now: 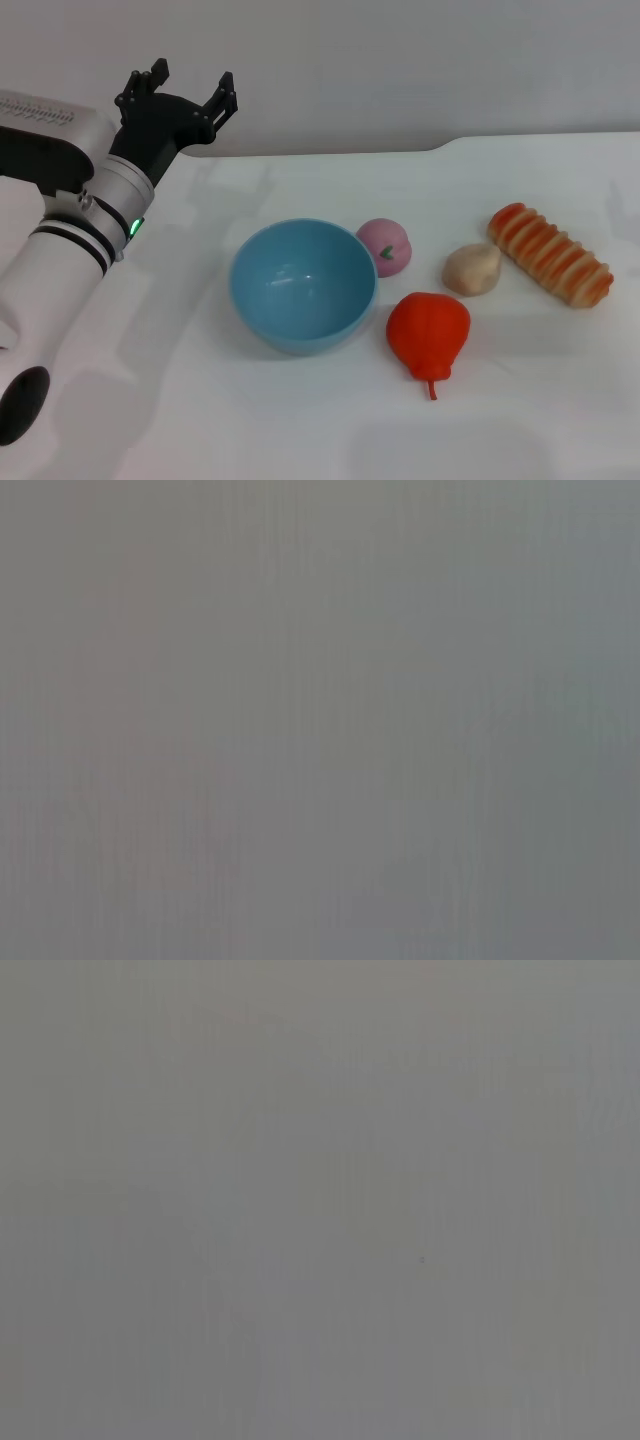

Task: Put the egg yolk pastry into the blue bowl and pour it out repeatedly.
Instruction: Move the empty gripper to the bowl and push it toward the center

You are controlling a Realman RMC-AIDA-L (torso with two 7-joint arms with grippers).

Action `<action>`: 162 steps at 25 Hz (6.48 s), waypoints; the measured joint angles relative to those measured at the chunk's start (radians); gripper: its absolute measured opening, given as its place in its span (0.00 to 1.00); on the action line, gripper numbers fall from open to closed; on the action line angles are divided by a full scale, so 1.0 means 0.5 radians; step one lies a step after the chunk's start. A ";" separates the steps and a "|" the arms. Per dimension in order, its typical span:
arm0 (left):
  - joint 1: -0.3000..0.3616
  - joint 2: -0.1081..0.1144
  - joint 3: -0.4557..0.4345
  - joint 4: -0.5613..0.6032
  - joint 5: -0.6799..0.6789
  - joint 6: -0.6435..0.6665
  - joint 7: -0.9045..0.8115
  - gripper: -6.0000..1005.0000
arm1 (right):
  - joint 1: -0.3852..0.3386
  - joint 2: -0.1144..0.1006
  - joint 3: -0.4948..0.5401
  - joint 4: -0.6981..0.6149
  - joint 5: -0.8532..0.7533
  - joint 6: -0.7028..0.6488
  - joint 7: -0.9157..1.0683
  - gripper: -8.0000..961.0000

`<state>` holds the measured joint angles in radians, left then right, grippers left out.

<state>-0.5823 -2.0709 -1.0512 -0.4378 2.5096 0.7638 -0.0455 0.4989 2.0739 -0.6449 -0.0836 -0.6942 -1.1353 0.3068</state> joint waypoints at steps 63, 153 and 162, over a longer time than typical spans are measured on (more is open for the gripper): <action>-0.093 0.044 -1.542 -1.454 0.039 -3.846 0.861 0.80 | -0.038 0.006 0.012 0.015 0.008 -0.009 0.000 0.54; -0.339 0.009 -1.316 -0.520 -0.209 -3.505 0.871 0.69 | -0.072 0.009 0.038 0.014 0.008 -0.012 0.000 0.54; -0.353 0.020 -1.331 -0.500 -0.233 -3.503 0.858 0.68 | -0.073 0.009 0.038 0.014 0.008 -0.012 0.000 0.54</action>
<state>-0.7586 -2.0611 -1.7165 -0.6880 2.3932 -0.9879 0.3834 0.4625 2.0786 -0.6259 -0.0767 -0.6903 -1.1412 0.3068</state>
